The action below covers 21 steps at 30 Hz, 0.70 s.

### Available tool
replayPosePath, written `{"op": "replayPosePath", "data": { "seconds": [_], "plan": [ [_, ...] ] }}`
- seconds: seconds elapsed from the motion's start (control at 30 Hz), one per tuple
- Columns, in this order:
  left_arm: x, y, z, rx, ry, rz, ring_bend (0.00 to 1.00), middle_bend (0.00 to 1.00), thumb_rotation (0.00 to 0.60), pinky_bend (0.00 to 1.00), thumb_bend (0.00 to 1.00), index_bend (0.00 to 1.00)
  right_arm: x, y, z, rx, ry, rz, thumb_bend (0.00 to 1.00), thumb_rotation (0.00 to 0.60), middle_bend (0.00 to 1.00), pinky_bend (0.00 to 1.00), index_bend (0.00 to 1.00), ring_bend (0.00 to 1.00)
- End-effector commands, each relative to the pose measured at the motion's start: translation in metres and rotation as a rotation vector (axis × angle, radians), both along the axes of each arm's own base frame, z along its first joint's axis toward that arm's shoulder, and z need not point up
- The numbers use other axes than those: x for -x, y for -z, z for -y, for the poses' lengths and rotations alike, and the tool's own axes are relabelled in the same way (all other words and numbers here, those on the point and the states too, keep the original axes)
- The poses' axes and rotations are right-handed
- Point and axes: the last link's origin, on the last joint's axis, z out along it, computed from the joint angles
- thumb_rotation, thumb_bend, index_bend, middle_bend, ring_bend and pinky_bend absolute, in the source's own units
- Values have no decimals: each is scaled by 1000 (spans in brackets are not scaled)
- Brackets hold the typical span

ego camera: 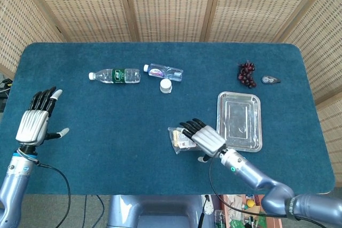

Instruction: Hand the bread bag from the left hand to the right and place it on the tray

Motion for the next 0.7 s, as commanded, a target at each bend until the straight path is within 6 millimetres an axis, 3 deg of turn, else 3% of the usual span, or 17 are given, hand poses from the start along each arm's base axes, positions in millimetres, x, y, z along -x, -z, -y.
{"op": "replayPosePath", "data": {
  "seconds": [0.03, 0.3, 0.4, 0.47, 0.57, 0.7],
  "plan": [
    [3, 2, 0, 5, -4, 9, 0, 0, 600, 0, 0, 0, -16, 27, 13, -8, -21, -58, 0, 600, 0, 0, 0, 0],
    [8, 0, -2, 8, -4, 22, 0, 0, 600, 0, 0, 0, -17, 51, 30, 48, -14, -172, 0, 600, 22, 2, 3, 12],
    [8, 0, -3, 13, -5, 24, 0, 0, 600, 0, 0, 0, -17, 55, 32, 72, 3, -172, 0, 600, 297, 165, 156, 259],
    [9, 0, -4, 17, -6, 26, 0, 0, 600, 0, 0, 0, -18, 56, 32, 86, 4, -166, 22, 600, 483, 318, 339, 429],
    [10, 0, -4, 19, -9, 28, 0, 0, 600, 0, 0, 0, -25, 49, 32, 110, -13, -124, 110, 600, 567, 369, 462, 484],
    [11, 1, -5, 28, -13, 28, 0, 0, 600, 0, 0, 0, -34, 22, 41, 172, -45, -59, 141, 600, 572, 373, 467, 486]
  ]
}}
